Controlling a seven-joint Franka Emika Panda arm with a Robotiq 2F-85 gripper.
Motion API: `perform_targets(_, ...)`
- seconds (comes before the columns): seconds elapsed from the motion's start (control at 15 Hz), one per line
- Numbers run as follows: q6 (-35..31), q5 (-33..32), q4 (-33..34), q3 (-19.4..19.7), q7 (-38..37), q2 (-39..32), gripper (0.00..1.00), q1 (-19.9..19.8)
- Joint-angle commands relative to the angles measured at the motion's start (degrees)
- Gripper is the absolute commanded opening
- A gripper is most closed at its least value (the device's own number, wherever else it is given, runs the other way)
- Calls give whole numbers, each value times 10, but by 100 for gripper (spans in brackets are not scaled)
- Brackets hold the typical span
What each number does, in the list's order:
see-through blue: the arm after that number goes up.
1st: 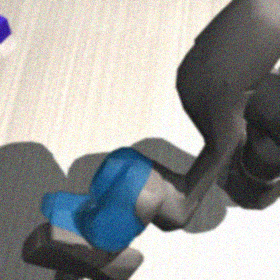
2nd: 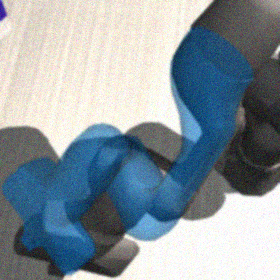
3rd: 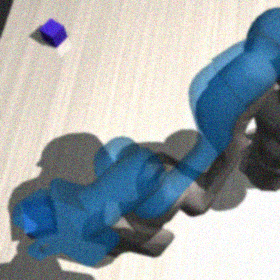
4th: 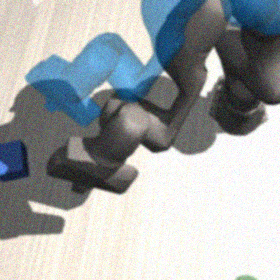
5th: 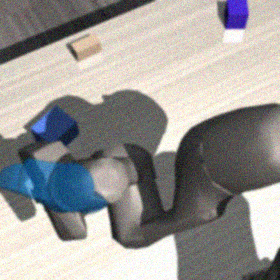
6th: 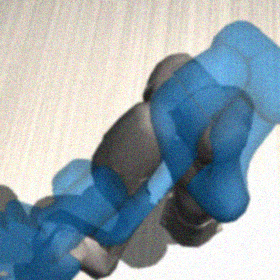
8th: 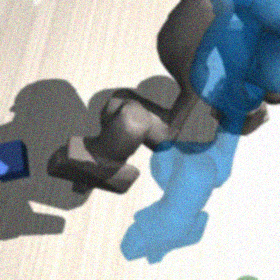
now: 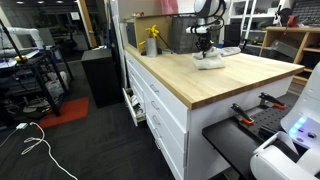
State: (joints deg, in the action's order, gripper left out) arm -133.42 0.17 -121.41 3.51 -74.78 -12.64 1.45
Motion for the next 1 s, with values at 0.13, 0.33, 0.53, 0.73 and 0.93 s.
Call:
perform_targets(0.13,54,-3,17,16,-45,17,2,-2)
perform_targets(0.33,81,5,36,19,-69,14,2,-6)
perform_targets(0.53,89,6,56,21,-89,8,2,-7)
perform_targets(0.73,78,4,74,23,-108,-3,2,-8)
perform_targets(0.93,72,0,83,25,-126,-11,2,-7)
